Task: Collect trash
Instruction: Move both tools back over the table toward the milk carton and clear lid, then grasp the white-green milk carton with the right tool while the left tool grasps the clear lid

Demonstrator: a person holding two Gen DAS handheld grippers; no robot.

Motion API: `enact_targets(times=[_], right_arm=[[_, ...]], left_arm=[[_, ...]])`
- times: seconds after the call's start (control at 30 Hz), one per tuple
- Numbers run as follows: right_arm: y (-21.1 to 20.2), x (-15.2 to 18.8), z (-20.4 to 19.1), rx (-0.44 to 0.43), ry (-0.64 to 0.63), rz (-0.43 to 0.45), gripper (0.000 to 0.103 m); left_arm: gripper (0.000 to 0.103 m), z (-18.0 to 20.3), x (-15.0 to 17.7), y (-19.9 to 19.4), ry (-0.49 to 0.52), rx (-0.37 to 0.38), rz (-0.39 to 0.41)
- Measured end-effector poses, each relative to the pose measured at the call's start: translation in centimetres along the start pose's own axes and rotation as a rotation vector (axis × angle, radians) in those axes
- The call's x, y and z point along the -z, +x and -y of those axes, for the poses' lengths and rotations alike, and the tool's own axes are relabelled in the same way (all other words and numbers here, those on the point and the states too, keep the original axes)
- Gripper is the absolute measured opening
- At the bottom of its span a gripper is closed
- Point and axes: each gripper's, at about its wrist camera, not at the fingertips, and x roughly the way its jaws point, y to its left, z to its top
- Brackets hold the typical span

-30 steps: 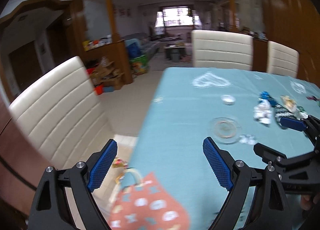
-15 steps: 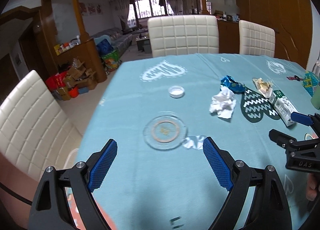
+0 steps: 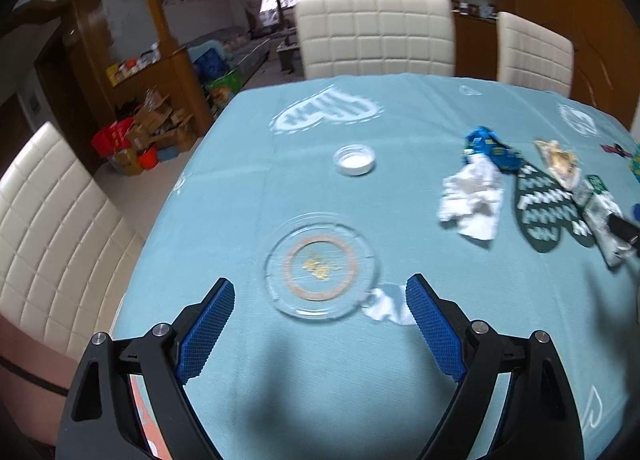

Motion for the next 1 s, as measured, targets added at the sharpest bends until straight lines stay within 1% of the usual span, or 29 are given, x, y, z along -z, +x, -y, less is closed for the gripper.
enact_targets(times=[0.07, 0.13, 0.2, 0.27, 0.3, 0.33, 0.4, 0.43, 0.47, 0.57, 0.7, 0.73, 0.8, 0.87, 1.0], right_arm=[[0.6, -0.3, 1.3, 0.039, 0.023, -0.005, 0.095], [1.6, -0.1, 2.4, 0.076, 0.037, -0.031, 0.095], [2.6, 0.4, 3.1, 0.092, 0.056, -0.066, 0.095], [3.5, 0.9, 3.4, 0.092, 0.066, -0.093, 0.092], [3.8, 1.1, 3.4, 0.092, 0.064, -0.104, 0.084], [4.0, 1.2, 3.3, 0.088, 0.061, -0.109, 0.069], [4.2, 1.4, 2.8, 0.083, 0.041, -0.123, 0.064], [4.0, 1.5, 2.1, 0.070, 0.020, -0.110, 0.059], [3.8, 1.5, 1.6, 0.058, 0.004, -0.098, 0.057], [2.7, 1.4, -0.5, 0.022, -0.051, -0.055, 0.057], [1.9, 1.1, -3.1, -0.023, -0.106, -0.034, 0.057], [1.8, 1.0, -3.8, -0.034, -0.117, -0.030, 0.057], [1.7, 0.8, -4.6, -0.047, -0.131, -0.027, 0.057], [1.8, 0.7, -5.0, -0.058, -0.136, -0.027, 0.057], [2.0, 1.0, -6.0, -0.064, -0.158, -0.031, 0.057]], left_arm=[[0.085, -0.6, -0.1, 0.7, -0.016, -0.002, -0.014], [0.085, -0.9, 0.0, 1.2, -0.016, -0.002, -0.017], [0.085, -0.7, -0.1, 1.8, -0.003, -0.014, -0.025], [0.085, -0.6, -0.2, 2.4, 0.000, -0.013, -0.038], [0.085, -0.6, -0.2, 2.8, -0.004, -0.004, -0.048], [0.085, -0.6, -0.1, 2.9, -0.007, 0.002, -0.053], [0.085, -0.4, -0.1, 3.4, -0.009, 0.017, -0.066], [0.085, -0.3, 0.0, 3.6, -0.007, 0.019, -0.071], [0.085, -0.2, 0.1, 3.8, -0.004, 0.019, -0.079], [0.085, 0.1, 0.1, 4.0, 0.009, 0.026, -0.085], [0.085, 0.3, -0.4, 4.7, 0.016, 0.012, -0.090], [0.085, 0.3, -0.5, 4.9, 0.014, 0.020, -0.096], [0.085, 0.6, -0.7, 5.5, 0.016, 0.041, -0.111], [0.087, 0.5, -0.9, 5.8, 0.004, 0.035, -0.110], [0.087, 0.1, -1.0, 6.1, -0.030, 0.048, -0.106]])
